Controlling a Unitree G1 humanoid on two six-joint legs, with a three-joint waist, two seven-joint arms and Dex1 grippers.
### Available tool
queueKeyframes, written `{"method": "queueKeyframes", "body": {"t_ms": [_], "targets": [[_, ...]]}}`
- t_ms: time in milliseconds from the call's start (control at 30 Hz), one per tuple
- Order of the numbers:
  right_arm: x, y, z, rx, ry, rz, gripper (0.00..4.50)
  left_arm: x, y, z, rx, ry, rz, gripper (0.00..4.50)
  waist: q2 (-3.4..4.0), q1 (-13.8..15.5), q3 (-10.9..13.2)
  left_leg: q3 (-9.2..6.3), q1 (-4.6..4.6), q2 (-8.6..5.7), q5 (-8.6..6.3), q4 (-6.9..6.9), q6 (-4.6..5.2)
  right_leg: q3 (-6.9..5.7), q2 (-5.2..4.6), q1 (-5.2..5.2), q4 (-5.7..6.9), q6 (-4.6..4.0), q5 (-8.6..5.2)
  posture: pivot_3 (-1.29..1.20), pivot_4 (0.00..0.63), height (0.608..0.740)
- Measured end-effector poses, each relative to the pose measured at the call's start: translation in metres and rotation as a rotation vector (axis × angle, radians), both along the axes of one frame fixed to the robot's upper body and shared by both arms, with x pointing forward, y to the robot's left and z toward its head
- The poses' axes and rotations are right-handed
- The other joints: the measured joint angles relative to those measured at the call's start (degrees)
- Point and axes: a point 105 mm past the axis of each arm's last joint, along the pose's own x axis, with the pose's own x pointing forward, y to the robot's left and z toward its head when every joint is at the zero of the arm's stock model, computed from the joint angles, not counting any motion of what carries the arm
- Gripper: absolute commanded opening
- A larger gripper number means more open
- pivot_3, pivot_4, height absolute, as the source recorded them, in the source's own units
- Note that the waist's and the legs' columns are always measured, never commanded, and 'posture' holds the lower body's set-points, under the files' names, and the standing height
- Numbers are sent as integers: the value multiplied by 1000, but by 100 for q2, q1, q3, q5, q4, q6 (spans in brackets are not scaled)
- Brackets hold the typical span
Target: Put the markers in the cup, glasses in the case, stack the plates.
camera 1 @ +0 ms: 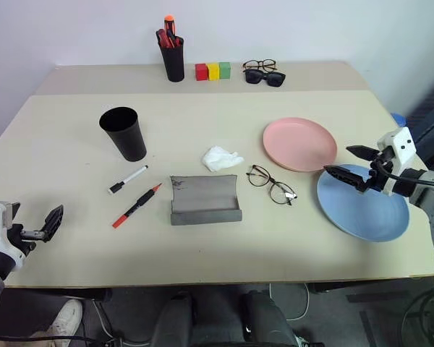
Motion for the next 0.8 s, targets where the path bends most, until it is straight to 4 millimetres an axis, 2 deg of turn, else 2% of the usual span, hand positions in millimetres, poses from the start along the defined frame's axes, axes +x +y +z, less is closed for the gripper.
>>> {"method": "queueKeyframes", "body": {"t_ms": [167,367,567,700,800], "targets": [[4,4,4,3,-16,6,4500,0,0,0,0,-1,-2,4285,0,-4,0,1,1,0,0,0,0,1,0,0,0,0,0,0,150,740],[12,23,6,22,-36,50,4500,1,0,0,1,-2,4,4285,0,1,0,0,1,0,0,-1,0,1,-1,0,1,0,0,0,150,740],[22,59,4,51,-54,128,4500,7,-5,2,1,-17,1,4285,0,0,0,-1,2,0,0,0,0,1,-1,0,1,0,0,0,150,740],[27,88,-1,70,-62,176,4500,12,-15,-6,5,33,-11,4285,0,-1,0,-3,1,0,0,-3,0,1,-1,-1,2,1,0,0,150,740],[26,102,-5,56,-33,210,4500,19,-24,-7,-12,45,-28,4285,0,29,0,-6,0,-1,0,0,0,0,-2,-1,3,1,0,0,150,740]]}}
